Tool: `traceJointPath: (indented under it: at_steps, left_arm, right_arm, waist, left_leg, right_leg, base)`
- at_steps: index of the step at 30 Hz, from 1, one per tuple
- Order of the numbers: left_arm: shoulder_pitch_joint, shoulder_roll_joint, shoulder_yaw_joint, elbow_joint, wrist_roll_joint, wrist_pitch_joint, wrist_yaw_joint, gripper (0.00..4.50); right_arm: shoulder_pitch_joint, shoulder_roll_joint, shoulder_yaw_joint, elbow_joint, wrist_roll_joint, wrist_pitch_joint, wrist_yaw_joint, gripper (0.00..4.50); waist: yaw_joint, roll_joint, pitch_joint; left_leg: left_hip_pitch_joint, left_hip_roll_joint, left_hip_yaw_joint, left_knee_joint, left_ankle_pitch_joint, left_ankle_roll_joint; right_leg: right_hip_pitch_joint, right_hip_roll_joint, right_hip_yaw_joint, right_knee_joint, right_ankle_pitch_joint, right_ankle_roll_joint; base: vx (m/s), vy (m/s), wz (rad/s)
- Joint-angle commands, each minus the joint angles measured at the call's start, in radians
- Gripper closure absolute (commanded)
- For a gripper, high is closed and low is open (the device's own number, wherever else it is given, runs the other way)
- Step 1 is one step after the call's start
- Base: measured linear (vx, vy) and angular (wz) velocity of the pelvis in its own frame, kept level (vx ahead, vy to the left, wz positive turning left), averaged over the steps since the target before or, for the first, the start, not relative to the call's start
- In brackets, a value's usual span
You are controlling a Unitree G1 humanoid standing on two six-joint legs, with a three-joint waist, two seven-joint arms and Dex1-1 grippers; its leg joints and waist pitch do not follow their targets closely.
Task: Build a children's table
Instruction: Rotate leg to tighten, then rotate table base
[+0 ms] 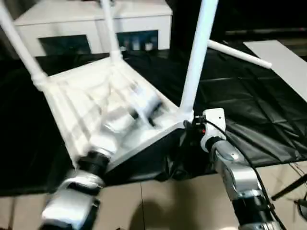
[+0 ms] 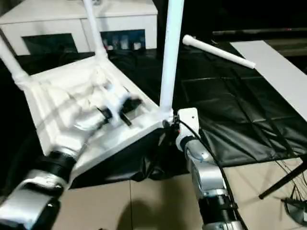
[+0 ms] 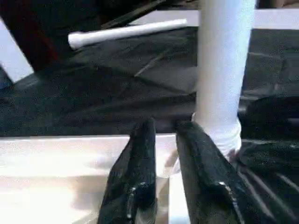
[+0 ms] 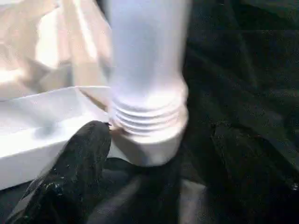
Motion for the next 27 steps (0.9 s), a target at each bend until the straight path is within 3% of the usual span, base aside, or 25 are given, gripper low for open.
traceJointPath:
  at_steps: [1, 2, 3, 4, 5, 6, 7, 8, 9, 10, 12, 13, 14, 15, 16, 18, 22, 26, 27]
  left_arm:
    - [0.065, 0.096, 0.023, -0.197, -0.096, 0.127, -0.126, 3.26]
    - [0.130, 0.215, 0.061, -0.324, -0.156, 0.210, -0.201, 3.26]
    - [0.193, 0.326, 0.116, -0.397, -0.177, 0.260, -0.242, 3.26]
    - [0.221, 0.376, 0.144, -0.422, -0.178, 0.280, -0.253, 3.26]
    - [0.248, 0.421, 0.173, -0.434, -0.166, 0.296, -0.257, 3.26]
    - [0.292, 0.488, 0.223, -0.435, -0.114, 0.322, -0.248, 3.26]
    - [0.292, 0.488, 0.223, -0.435, -0.114, 0.322, -0.248, 3.26]
    - [0.309, 0.518, 0.245, -0.426, -0.089, 0.338, -0.247, 3.26]
    - [0.315, 0.525, 0.252, -0.421, -0.083, 0.341, -0.247, 3.26]
    - [0.371, 0.589, 0.311, -0.381, -0.035, 0.364, -0.246, 3.26]
    - [0.415, 0.634, 0.348, -0.373, -0.015, 0.405, -0.227, 3.26]
    - [0.466, 0.688, 0.363, -0.383, -0.009, 0.452, -0.193, 3.26]
    - [0.466, 0.688, 0.363, -0.383, -0.009, 0.452, -0.193, 3.26]
    - [0.513, 0.731, 0.345, -0.397, -0.004, 0.511, -0.151, 3.26]
    - [0.527, 0.739, 0.336, -0.403, -0.004, 0.533, -0.143, 3.26]
    - [0.540, 0.731, 0.304, -0.403, 0.002, 0.549, -0.149, 3.26]
    - [0.528, 0.684, 0.257, -0.386, 0.027, 0.549, -0.154, 3.26]
    - [0.504, 0.640, 0.224, -0.386, 0.007, 0.549, -0.139, 3.26]
    - [0.481, 0.597, 0.186, -0.378, 0.000, 0.537, -0.114, 3.26]
  right_arm:
    - [0.026, -0.038, 0.036, -0.090, 0.025, 0.059, 0.073, 0.65]
    - [0.037, -0.069, 0.063, -0.121, 0.037, 0.074, 0.131, 0.65]
    - [0.037, -0.082, 0.080, -0.126, 0.053, 0.084, 0.180, 0.65]
    - [0.035, -0.085, 0.087, -0.125, 0.059, 0.087, 0.200, 0.65]
    - [0.029, -0.086, 0.092, -0.119, 0.064, 0.091, 0.216, 0.65]
    - [0.011, -0.084, 0.101, -0.099, 0.070, 0.098, 0.240, 0.65]
    - [0.011, -0.084, 0.101, -0.099, 0.070, 0.098, 0.240, 0.65]
    - [-0.001, -0.088, 0.112, -0.088, 0.065, 0.095, 0.253, 0.65]
    - [-0.003, -0.089, 0.116, -0.084, 0.063, 0.093, 0.256, 0.65]
    - [-0.023, -0.096, 0.139, -0.060, 0.052, 0.090, 0.283, 0.65]
    - [-0.033, -0.109, 0.157, -0.054, 0.043, 0.094, 0.298, 0.65]
    - [-0.040, -0.119, 0.166, -0.047, 0.038, 0.100, 0.304, 0.65]
    - [-0.040, -0.119, 0.166, -0.047, 0.038, 0.100, 0.304, 0.65]
    - [-0.054, -0.115, 0.162, -0.029, 0.035, 0.109, 0.296, 0.65]
    - [-0.060, -0.111, 0.161, -0.022, 0.034, 0.113, 0.296, 0.65]
    - [-0.074, -0.104, 0.164, -0.006, 0.026, 0.110, 0.296, 0.65]
    - [-0.110, -0.089, 0.167, 0.045, 0.020, 0.094, 0.285, 0.65]
    - [-0.129, -0.082, 0.170, 0.093, 0.014, 0.071, 0.278, 0.65]
    - [-0.143, -0.073, 0.172, 0.134, 0.000, 0.060, 0.267, 0.65]
  waist:
    - [0.012, -0.006, -0.070]
    - [0.008, -0.018, -0.068]
    - [0.011, -0.012, -0.074]
    - [-0.005, -0.005, -0.065]
    - [-0.008, -0.002, -0.060]
    - [-0.011, -0.010, -0.058]
    - [-0.006, -0.003, -0.053]
    - [0.003, -0.003, -0.049]
    - [0.004, -0.003, -0.046]
    - [0.010, -0.008, -0.043]
    - [0.005, -0.008, -0.044]
    - [0.007, -0.009, -0.044]
    - [0.006, -0.004, -0.043]
    - [0.004, -0.008, -0.043]
    - [0.008, -0.008, -0.042]
    - [0.012, -0.008, -0.041]
    - [0.028, -0.011, -0.046]
    - [0.031, -0.018, -0.047]
    - [0.030, -0.024, -0.047]
  left_leg:
    - [0.015, 0.020, -0.003, -0.048, -0.087, 0.069]
    - [0.014, 0.020, 0.002, -0.048, -0.083, 0.077]
    - [0.014, 0.021, -0.006, -0.045, -0.072, 0.070]
    - [0.002, 0.017, -0.005, -0.052, -0.081, 0.068]
    - [0.020, 0.017, 0.002, -0.050, -0.136, 0.056]
    - [0.019, 0.018, 0.002, -0.052, -0.147, 0.049]
    - [0.022, 0.021, 0.002, -0.058, -0.164, 0.035]
    - [0.035, 0.025, 0.004, -0.060, -0.209, 0.015]
    - [0.035, 0.026, 0.005, -0.064, -0.230, 0.005]
    - [0.042, 0.028, 0.006, -0.067, -0.276, -0.015]
    - [0.034, 0.026, 0.001, -0.073, -0.296, -0.035]
    - [0.037, 0.026, 0.000, -0.073, -0.298, -0.042]
    - [0.038, 0.026, -0.003, -0.076, -0.314, -0.051]
    - [0.039, 0.025, -0.002, -0.075, -0.320, -0.055]
    - [0.045, 0.026, -0.001, -0.075, -0.346, -0.059]
    - [0.047, 0.026, -0.002, -0.076, -0.367, -0.064]
    - [0.043, 0.025, -0.003, -0.072, -0.328, -0.068]
    - [0.039, 0.022, -0.005, -0.070, -0.330, -0.069]
    - [0.036, 0.021, -0.005, -0.070, -0.324, -0.067]
  right_leg:
    - [0.062, -0.031, 0.021, -0.034, 0.109, -0.253]
    - [0.057, -0.026, 0.022, -0.037, 0.102, -0.250]
    - [0.064, -0.034, 0.021, -0.023, 0.115, -0.255]
    - [0.062, -0.028, 0.017, -0.026, 0.080, -0.236]
    - [0.047, -0.022, 0.019, -0.039, 0.014, -0.229]
    - [0.051, -0.023, 0.020, -0.041, -0.008, -0.228]
    - [0.049, -0.023, 0.021, -0.045, -0.058, -0.218]
    - [0.039, -0.024, 0.024, -0.050, -0.117, -0.217]
    - [0.038, -0.023, 0.025, -0.052, -0.142, -0.213]
    - [0.031, -0.024, 0.029, -0.055, -0.188, -0.205]
    - [0.039, -0.026, 0.030, -0.051, -0.219, -0.179]
    - [0.035, -0.025, 0.031, -0.053, -0.219, -0.165]
    - [0.033, -0.024, 0.031, -0.053, -0.218, -0.163]
    - [0.031, -0.022, 0.031, -0.053, -0.215, -0.165]
    - [0.024, -0.022, 0.032, -0.055, -0.216, -0.171]
    - [0.023, -0.023, 0.033, -0.056, -0.223, -0.178]
    - [0.029, -0.028, 0.036, -0.051, -0.186, -0.180]
    - [0.033, -0.029, 0.035, -0.050, -0.200, -0.176]
    - [0.036, -0.028, 0.035, -0.050, -0.196, -0.176]
  base:
    - [0.053, 0.006, -0.01]
    - [0.000, 0.000, 0.00]
    - [0.000, 0.000, 0.00]
    - [0.000, 0.000, 0.00]
    - [0.000, 0.000, 0.00]
    - [0.000, 0.000, 0.00]
    - [0.000, 0.000, 0.00]
    - [0.000, 0.000, 0.00]
    - [0.000, 0.000, 0.00]
    - [0.000, 0.000, 0.00]
    - [0.000, 0.000, 0.00]
    - [0.000, 0.000, 0.00]
    - [0.000, 0.000, 0.00]
    - [0.000, 0.000, 0.00]
    - [0.000, 0.000, 0.00]
    - [0.000, 0.000, 0.00]
    - [0.000, 0.000, 0.00]
    - [0.000, 0.000, 0.00]
    - [0.000, 0.000, 0.00]
